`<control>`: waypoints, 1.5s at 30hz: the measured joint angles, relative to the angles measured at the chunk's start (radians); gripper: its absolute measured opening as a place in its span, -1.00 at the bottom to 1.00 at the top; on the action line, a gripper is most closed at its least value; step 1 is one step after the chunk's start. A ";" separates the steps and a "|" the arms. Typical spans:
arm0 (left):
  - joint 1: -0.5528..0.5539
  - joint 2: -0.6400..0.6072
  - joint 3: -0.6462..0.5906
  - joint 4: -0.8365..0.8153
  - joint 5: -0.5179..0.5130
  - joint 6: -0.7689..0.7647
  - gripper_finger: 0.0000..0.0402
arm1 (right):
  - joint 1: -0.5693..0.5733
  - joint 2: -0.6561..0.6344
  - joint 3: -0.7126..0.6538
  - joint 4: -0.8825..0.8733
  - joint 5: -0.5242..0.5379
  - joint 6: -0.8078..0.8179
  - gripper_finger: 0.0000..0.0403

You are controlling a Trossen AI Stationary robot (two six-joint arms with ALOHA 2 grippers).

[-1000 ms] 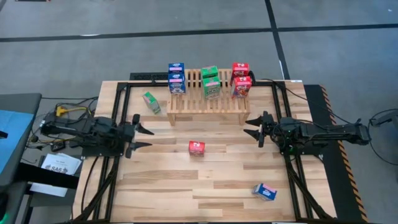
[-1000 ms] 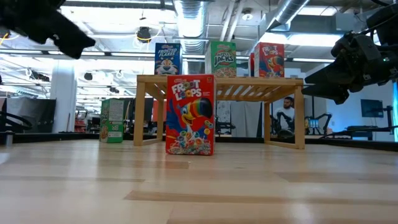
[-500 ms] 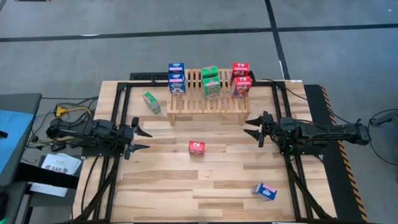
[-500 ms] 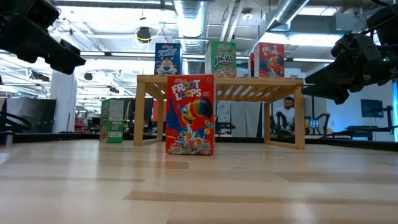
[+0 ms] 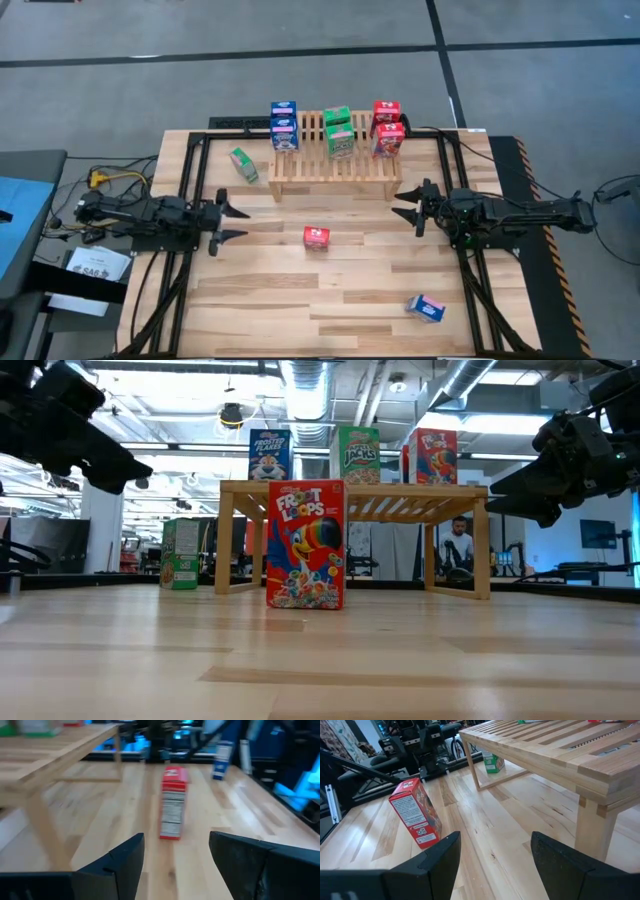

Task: Stack cereal on shelf
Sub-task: Put the red cereal box on the shelf aligned with the other red cereal box

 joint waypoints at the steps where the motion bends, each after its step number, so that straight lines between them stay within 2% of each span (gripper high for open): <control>1: 0.000 0.001 0.002 -0.006 -0.017 -0.018 0.07 | 0.000 0.000 0.000 0.000 0.000 0.000 0.32; 4: 0.000 0.008 0.003 -0.011 -0.048 -0.056 0.07 | 0.000 0.000 0.000 0.000 0.000 0.000 0.32; 12: 0.000 0.010 0.003 -0.014 -0.047 0.020 0.07 | 0.000 0.000 0.000 0.000 0.000 0.000 0.32; 45: 0.000 0.010 0.003 -0.018 -0.047 0.016 0.07 | 0.001 0.000 0.002 0.028 0.001 -0.022 0.32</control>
